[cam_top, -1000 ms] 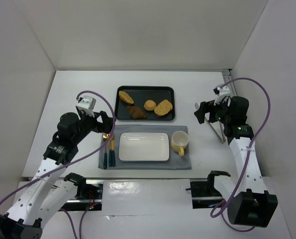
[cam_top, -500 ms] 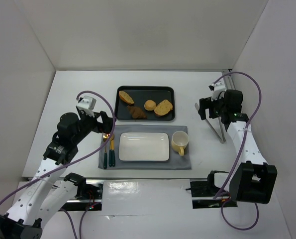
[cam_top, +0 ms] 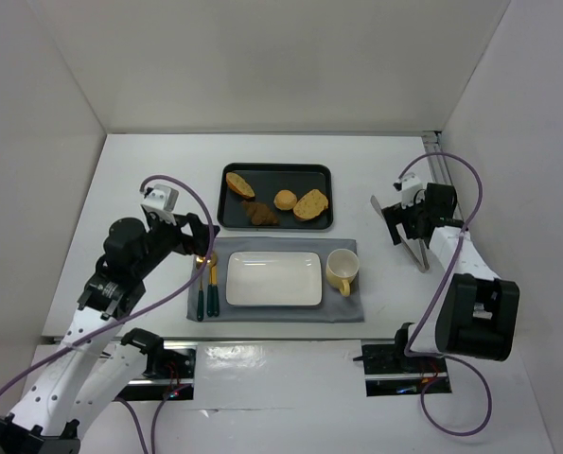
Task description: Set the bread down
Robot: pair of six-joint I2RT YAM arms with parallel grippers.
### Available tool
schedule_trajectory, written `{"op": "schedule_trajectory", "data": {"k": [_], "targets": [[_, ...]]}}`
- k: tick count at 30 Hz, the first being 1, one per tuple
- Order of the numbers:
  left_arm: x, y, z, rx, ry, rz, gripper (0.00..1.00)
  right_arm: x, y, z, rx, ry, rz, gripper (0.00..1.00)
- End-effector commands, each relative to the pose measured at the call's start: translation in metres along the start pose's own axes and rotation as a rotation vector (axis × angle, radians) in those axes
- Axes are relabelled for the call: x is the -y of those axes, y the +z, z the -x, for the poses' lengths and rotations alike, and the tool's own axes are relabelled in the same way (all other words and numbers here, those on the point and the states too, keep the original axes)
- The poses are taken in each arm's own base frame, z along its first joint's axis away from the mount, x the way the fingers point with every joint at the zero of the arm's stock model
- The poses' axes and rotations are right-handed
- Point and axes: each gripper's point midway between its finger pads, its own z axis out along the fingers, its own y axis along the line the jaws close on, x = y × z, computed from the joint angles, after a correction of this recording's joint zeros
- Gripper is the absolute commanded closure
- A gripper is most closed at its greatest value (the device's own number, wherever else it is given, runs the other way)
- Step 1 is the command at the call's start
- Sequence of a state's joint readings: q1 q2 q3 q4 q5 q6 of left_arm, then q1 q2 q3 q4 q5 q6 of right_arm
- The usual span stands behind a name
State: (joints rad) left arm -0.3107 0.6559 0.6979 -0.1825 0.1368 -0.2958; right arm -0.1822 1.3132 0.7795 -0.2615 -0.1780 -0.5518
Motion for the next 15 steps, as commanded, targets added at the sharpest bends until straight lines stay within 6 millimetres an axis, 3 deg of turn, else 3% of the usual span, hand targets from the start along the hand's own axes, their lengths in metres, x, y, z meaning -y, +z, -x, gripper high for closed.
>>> {"op": "schedule_trajectory", "data": {"k": [1, 6, 8, 15], "targets": [[0.011, -0.007, 0.025, 0.067, -0.009, -0.037, 0.00, 0.017, 0.007, 0.015, 0.043, -0.024, -0.021, 0.00], [0.018, -0.010, 0.030, 0.077, -0.004, -0.071, 0.00, 0.020, 0.021, -0.006, -0.014, 0.010, 0.031, 0.00], [0.021, -0.010, 0.032, 0.074, -0.004, -0.084, 0.00, 0.020, 0.023, -0.004, -0.001, 0.004, 0.051, 0.00], [0.024, -0.006, 0.024, 0.041, -0.008, -0.106, 0.00, 0.025, 0.030, -0.025, -0.051, 0.020, 0.057, 0.00]]}}
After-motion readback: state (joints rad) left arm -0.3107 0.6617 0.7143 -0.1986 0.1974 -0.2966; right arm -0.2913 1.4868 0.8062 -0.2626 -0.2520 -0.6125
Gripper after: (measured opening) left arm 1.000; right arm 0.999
